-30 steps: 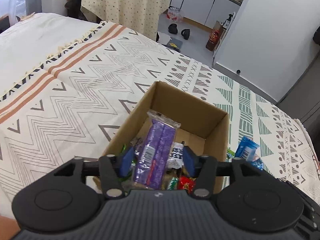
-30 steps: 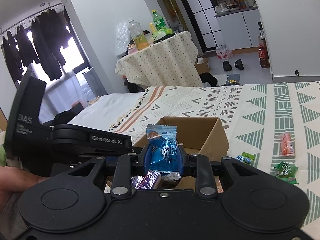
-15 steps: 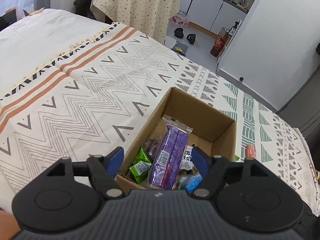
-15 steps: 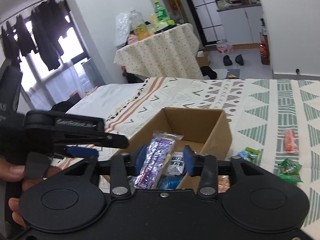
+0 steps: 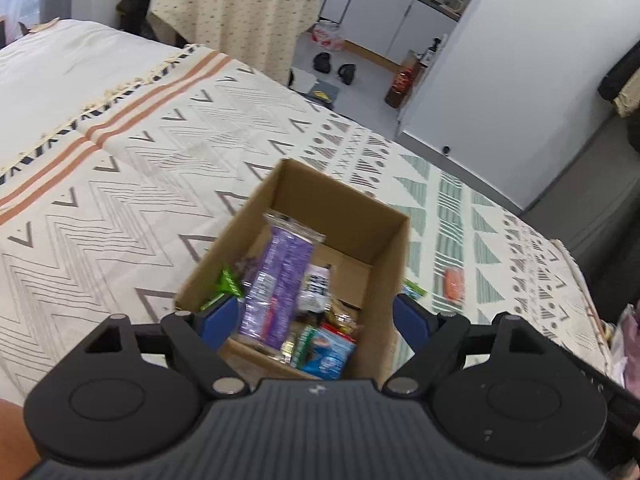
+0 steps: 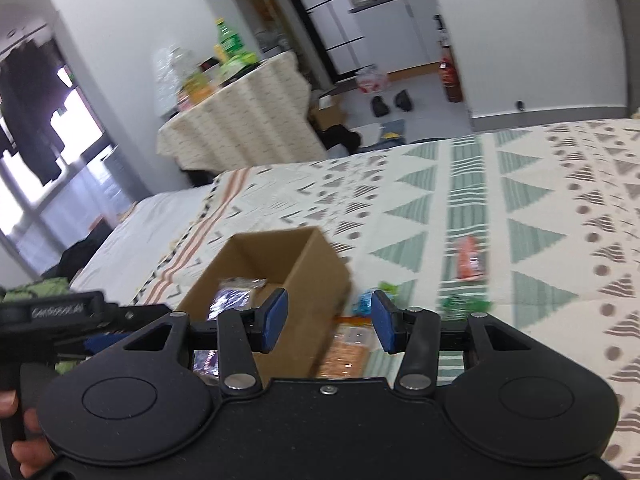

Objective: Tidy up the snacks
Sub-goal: 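Lower the purple bar into the box with the left tool while the right tool drops the blue candy in, then move the left tool to the orange-labeled bread-stick pack while the right tool approaches the green packet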

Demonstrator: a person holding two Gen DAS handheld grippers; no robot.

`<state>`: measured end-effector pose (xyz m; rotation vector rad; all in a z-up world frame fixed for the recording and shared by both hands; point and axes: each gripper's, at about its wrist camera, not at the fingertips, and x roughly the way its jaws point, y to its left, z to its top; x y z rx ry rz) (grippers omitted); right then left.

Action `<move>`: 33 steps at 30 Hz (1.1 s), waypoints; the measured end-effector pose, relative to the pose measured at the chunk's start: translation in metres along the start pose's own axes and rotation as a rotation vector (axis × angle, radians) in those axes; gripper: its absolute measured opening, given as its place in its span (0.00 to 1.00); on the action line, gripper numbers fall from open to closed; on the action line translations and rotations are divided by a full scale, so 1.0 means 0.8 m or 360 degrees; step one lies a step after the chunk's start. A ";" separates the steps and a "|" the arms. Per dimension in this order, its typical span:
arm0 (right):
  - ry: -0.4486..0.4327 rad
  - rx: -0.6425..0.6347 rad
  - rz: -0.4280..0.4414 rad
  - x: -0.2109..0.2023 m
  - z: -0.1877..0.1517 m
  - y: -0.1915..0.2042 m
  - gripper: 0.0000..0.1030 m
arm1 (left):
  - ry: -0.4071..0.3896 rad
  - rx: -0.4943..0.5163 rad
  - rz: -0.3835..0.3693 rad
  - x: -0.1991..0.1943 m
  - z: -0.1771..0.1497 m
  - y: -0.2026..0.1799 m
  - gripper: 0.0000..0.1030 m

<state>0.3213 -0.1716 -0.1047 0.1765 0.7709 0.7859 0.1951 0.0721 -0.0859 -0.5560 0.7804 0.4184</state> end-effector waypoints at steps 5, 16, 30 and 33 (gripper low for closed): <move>-0.0029 0.0050 -0.0031 -0.010 0.003 -0.022 0.45 | 0.0000 0.0033 -0.0038 -0.002 -0.010 -0.020 0.81; -0.0039 0.0150 -0.0034 -0.029 0.002 -0.065 0.45 | -0.0037 0.0158 -0.0115 0.006 -0.031 -0.090 0.80; 0.0006 0.0310 -0.0074 -0.001 -0.005 -0.121 0.45 | 0.0048 0.0291 -0.0067 0.065 -0.064 -0.155 0.73; 0.0023 0.0348 -0.0098 0.009 -0.011 -0.133 0.45 | 0.0065 0.0290 -0.0027 0.085 -0.073 -0.158 0.72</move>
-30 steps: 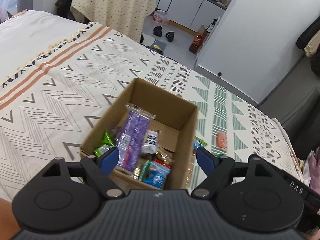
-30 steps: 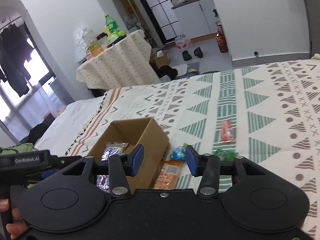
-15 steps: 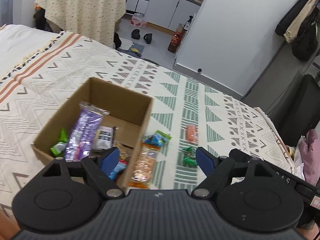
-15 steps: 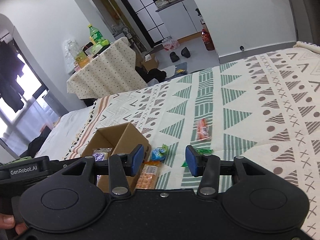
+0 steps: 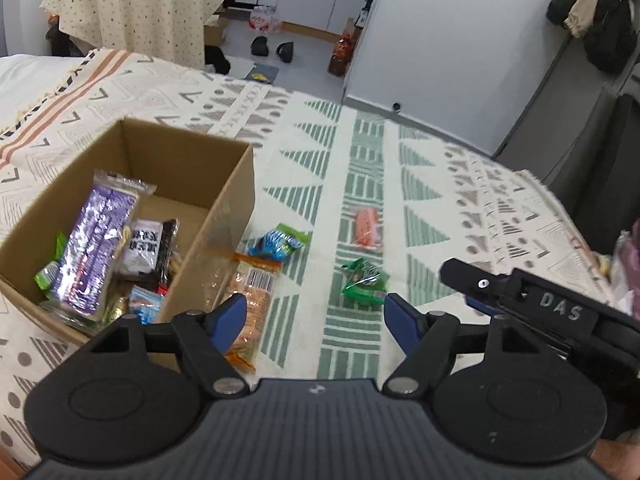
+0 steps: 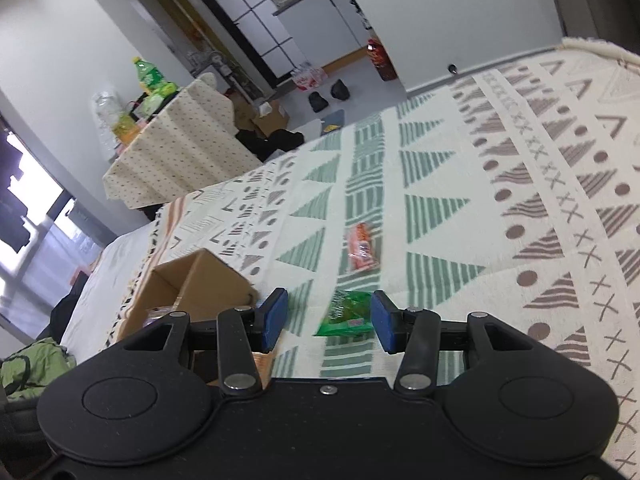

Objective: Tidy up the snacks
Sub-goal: 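Move the left tool to the orange-labeled bread-stick pack while the right tool approaches the green packet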

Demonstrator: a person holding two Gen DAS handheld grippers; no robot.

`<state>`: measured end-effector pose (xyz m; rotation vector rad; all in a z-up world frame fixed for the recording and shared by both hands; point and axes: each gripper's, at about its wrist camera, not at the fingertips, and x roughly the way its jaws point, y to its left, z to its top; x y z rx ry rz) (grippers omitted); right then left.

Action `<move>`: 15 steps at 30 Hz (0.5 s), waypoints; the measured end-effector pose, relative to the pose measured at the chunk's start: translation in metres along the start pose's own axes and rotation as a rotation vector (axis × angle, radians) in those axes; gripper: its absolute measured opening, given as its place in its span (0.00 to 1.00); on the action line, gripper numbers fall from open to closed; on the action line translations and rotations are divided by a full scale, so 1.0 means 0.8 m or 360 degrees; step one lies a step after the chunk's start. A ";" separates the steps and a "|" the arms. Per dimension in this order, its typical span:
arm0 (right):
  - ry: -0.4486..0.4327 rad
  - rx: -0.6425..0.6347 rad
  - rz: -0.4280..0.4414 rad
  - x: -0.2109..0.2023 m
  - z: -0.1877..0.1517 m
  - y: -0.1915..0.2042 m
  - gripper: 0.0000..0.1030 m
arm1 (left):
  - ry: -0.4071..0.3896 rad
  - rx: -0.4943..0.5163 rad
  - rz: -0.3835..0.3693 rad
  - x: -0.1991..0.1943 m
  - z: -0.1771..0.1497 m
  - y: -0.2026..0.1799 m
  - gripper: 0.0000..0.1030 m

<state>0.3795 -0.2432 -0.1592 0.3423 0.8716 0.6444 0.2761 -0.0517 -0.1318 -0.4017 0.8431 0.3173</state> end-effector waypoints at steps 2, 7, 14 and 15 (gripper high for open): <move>0.0009 0.0035 -0.0024 0.003 -0.002 -0.008 0.45 | 0.0015 0.0014 0.0053 0.013 -0.004 -0.001 0.71; -0.0049 0.0136 -0.0025 -0.006 -0.001 -0.029 0.45 | -0.0020 0.0159 0.0192 0.037 -0.015 -0.019 0.71; -0.0054 0.0125 0.0003 -0.010 -0.004 -0.052 0.52 | -0.0068 0.0220 0.0294 0.056 -0.037 -0.047 0.70; -0.0053 0.0138 0.0018 -0.009 -0.004 -0.055 0.52 | -0.0076 0.0230 0.0316 0.061 -0.040 -0.051 0.70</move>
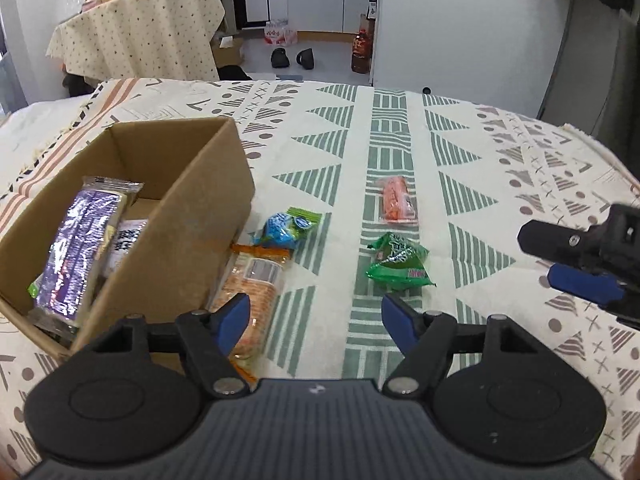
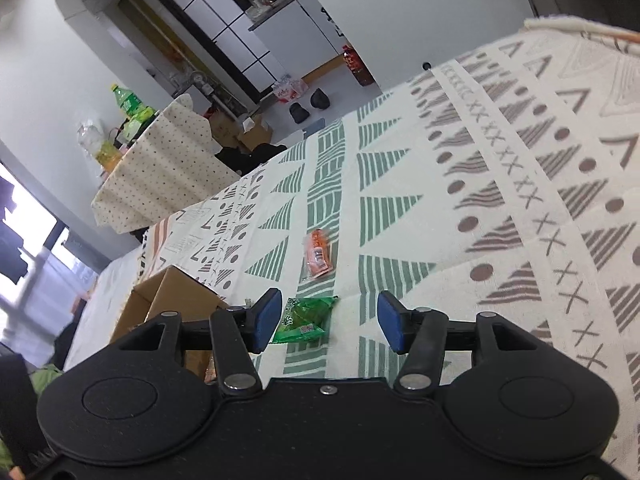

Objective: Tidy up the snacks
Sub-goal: 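Move the left tool to the orange-labeled bread-stick pack while the right tool approaches the green packet, then grasp the bread-stick pack with the left tool while the right tool grasps the green packet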

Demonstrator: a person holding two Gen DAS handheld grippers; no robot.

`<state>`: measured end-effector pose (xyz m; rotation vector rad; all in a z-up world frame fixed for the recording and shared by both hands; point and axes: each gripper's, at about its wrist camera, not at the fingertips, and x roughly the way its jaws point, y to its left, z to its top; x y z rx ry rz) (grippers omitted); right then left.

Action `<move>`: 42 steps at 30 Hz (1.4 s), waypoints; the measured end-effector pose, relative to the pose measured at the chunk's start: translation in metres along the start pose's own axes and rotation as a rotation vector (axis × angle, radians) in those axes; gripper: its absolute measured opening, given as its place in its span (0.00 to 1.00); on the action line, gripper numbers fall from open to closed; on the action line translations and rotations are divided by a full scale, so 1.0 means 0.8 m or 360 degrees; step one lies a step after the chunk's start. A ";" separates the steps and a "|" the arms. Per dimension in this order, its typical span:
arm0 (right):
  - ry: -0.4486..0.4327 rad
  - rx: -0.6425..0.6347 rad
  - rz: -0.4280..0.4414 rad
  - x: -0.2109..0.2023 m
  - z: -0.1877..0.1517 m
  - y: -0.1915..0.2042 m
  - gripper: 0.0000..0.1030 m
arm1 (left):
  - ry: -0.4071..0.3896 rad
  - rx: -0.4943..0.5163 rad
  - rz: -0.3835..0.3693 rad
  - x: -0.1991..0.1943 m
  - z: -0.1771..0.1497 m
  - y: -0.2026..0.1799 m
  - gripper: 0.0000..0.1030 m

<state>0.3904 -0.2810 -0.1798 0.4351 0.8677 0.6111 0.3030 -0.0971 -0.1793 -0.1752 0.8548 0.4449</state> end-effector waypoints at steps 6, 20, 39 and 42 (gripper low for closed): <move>0.0016 -0.0008 0.0072 0.011 0.001 0.003 0.55 | 0.0005 -0.0032 0.0140 0.023 -0.010 -0.009 0.70; 0.0031 -0.0084 0.0151 0.012 -0.002 0.027 0.67 | -0.0038 -0.0018 0.0208 0.048 -0.011 -0.018 0.71; 0.0096 -0.0140 0.0097 0.033 -0.013 0.031 0.88 | -0.0029 -0.0051 0.0237 0.080 -0.008 0.015 0.71; 0.0106 -0.0118 0.0069 0.038 -0.014 0.023 0.88 | -0.0038 -0.0057 0.0198 0.080 -0.008 0.020 0.67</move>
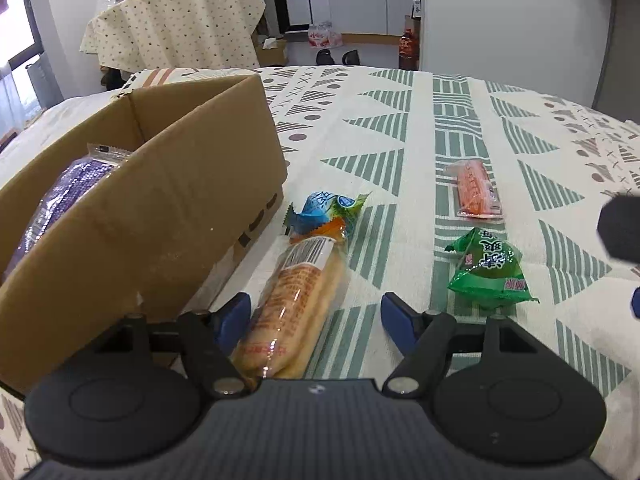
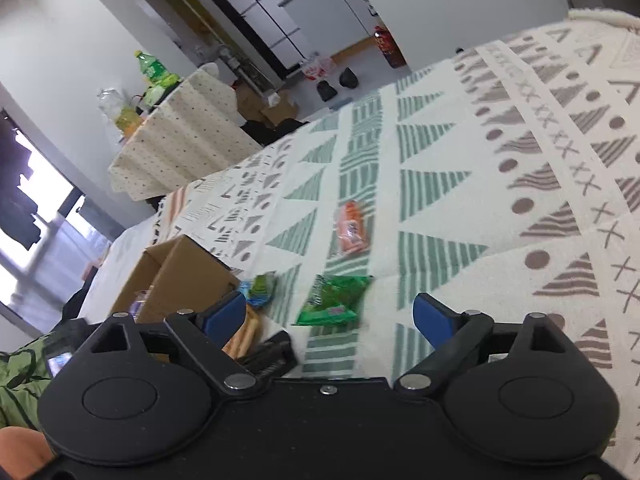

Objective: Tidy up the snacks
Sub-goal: 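Grasp the bread-stick pack with the left tool while the right tool grasps the green packet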

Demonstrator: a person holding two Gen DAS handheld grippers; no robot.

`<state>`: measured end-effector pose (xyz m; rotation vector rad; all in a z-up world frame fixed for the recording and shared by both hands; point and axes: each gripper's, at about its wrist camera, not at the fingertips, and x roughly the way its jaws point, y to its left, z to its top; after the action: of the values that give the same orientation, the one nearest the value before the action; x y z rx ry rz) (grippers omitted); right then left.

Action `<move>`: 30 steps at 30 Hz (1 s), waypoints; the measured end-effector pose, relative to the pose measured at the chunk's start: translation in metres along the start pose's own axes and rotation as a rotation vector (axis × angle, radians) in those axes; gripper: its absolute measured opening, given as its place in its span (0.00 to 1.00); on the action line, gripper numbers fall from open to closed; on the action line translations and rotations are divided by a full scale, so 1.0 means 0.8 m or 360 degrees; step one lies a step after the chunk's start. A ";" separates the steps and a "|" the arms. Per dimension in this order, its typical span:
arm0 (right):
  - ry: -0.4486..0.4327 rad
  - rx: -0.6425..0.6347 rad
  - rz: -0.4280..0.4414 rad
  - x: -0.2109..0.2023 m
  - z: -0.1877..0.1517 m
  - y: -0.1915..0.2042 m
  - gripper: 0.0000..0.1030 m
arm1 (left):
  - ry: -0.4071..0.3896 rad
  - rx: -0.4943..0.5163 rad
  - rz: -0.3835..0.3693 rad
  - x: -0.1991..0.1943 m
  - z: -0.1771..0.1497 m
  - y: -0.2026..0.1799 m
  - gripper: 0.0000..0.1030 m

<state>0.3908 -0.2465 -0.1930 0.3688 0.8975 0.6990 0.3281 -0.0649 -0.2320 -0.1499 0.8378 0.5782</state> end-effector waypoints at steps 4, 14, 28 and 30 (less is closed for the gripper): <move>-0.0030 -0.0043 0.0013 -0.003 0.000 0.007 0.88 | -0.0026 -0.0041 -0.0076 0.002 -0.001 0.004 0.40; -0.0090 -0.0095 -0.0071 0.023 -0.009 0.013 0.78 | -0.0014 -0.0037 -0.0225 -0.009 0.006 -0.001 0.21; -0.0066 -0.0232 -0.0160 0.069 -0.021 0.020 0.46 | 0.0022 -0.0121 -0.0352 -0.003 0.010 0.024 0.21; -0.0018 -0.0212 -0.0138 0.075 -0.023 0.018 0.41 | 0.0031 -0.0135 -0.0368 -0.001 0.010 0.026 0.21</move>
<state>0.3955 -0.1944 -0.2306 0.2141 0.8462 0.6719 0.3215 -0.0451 -0.2241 -0.3258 0.8019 0.3952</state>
